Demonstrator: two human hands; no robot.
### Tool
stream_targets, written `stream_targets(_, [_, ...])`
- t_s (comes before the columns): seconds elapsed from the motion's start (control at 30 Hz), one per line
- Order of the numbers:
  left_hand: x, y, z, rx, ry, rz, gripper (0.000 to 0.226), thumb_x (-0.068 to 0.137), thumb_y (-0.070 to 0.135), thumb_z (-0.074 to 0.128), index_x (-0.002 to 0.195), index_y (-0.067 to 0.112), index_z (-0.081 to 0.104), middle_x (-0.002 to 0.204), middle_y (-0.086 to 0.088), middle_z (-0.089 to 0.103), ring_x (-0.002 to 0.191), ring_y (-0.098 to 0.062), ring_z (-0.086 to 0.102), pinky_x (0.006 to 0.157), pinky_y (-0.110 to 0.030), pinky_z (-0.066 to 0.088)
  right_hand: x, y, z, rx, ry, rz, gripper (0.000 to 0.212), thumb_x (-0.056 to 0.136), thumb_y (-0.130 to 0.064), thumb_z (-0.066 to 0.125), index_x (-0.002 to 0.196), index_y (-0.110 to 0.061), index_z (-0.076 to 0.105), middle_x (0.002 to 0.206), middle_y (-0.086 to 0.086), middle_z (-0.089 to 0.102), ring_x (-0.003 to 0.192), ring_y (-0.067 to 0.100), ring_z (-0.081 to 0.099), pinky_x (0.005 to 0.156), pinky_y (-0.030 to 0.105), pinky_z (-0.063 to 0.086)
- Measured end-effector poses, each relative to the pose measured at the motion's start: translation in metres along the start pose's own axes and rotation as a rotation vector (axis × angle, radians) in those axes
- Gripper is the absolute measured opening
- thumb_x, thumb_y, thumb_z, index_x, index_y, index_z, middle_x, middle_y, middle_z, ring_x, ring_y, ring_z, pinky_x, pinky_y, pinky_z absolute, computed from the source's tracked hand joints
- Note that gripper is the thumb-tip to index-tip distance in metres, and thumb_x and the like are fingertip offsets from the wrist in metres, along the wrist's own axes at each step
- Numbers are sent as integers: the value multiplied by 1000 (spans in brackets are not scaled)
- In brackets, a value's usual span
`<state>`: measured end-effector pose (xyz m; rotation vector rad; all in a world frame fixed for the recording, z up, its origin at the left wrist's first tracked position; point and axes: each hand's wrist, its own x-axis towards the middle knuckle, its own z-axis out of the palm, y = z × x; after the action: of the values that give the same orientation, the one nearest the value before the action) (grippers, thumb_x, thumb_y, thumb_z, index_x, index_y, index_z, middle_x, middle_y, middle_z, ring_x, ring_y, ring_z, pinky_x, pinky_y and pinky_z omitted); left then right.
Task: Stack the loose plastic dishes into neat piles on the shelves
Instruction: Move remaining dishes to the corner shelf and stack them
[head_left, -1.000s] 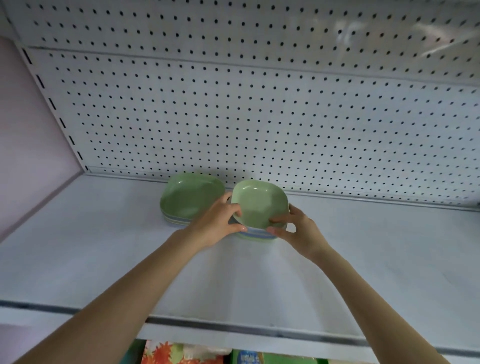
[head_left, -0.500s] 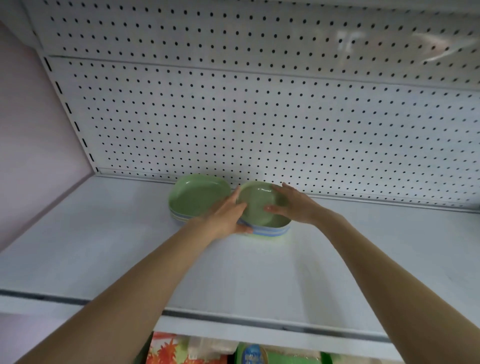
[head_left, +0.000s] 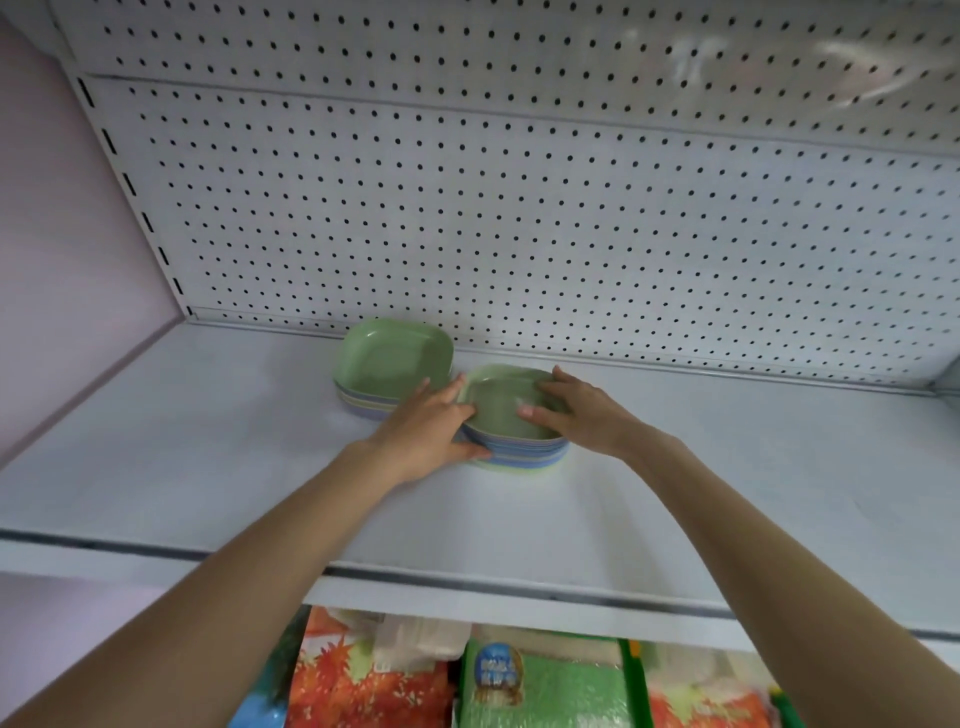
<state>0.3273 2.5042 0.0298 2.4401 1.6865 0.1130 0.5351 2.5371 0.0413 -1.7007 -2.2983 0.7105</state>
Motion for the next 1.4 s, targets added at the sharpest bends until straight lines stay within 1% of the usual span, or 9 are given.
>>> stream_targets(0.17, [-31,10,5,0,35,23,63,86,56,52,130,11,51,156,-12,15,139,-34,21,115,-35,17,-28,-4,5,-32,-34,-2,76,83,-59,54,145,-20,34,159,1,9,144,18,19,114,29,17])
stream_targets(0.27, [-55,16,2,14,-6,21,61,89,54,47,131,10,50,157,-15,9,143,-29,16,116,-36,12,-47,-6,8,-66,-94,-16,80,80,-60,58,146,-25,30,159,0,3,146,16,12,118,32,12])
stream_targets(0.4, [-77,23,0,-29,-42,-7,61,91,53,43,134,11,46,158,-15,4,142,-30,17,115,-36,12,-67,-9,17,-21,-123,-30,79,81,-55,60,147,-26,28,159,1,-1,146,17,9,118,31,11])
stream_targets(0.6, [-87,33,3,-40,0,-65,67,93,52,41,145,12,28,158,-12,2,142,-30,18,116,-39,11,-76,-9,26,32,-74,-35,90,79,-49,67,150,-21,20,159,-1,-3,146,15,6,119,32,12])
stream_targets(0.73, [-86,34,3,10,-17,-79,69,92,54,39,146,12,26,158,-11,1,142,-30,18,117,-40,13,-77,-14,22,6,-90,-20,95,78,-51,67,150,-21,14,159,-2,-3,146,16,8,118,33,13])
stream_targets(0.9, [-100,20,-15,156,-100,-8,77,91,58,38,151,21,4,159,-8,-3,146,-23,6,118,-40,9,-89,-38,1,-271,-123,-25,98,76,-65,60,150,-29,7,159,-3,-5,147,19,3,118,41,9])
stream_targets(1.1, [-183,4,-45,301,-100,-57,76,91,54,45,150,21,10,158,-5,10,143,-24,18,113,-38,22,-128,-124,-2,-588,-180,-224,106,75,-64,62,151,-23,0,160,0,-4,146,20,7,116,38,12])
stream_targets(1.27, [-309,-27,-77,294,-22,-209,80,88,58,46,150,21,11,157,-5,15,140,-23,23,111,-40,29,-184,-229,36,-555,-213,-387,103,79,-61,60,151,-19,0,159,0,-2,146,19,6,117,33,12])
stream_targets(1.4, [-458,-50,-97,311,2,-329,76,89,56,46,149,22,15,154,-2,22,138,-21,28,106,-38,36,-249,-324,98,-583,-278,-548,102,79,-61,60,151,-20,-1,159,2,2,146,17,8,118,33,12])
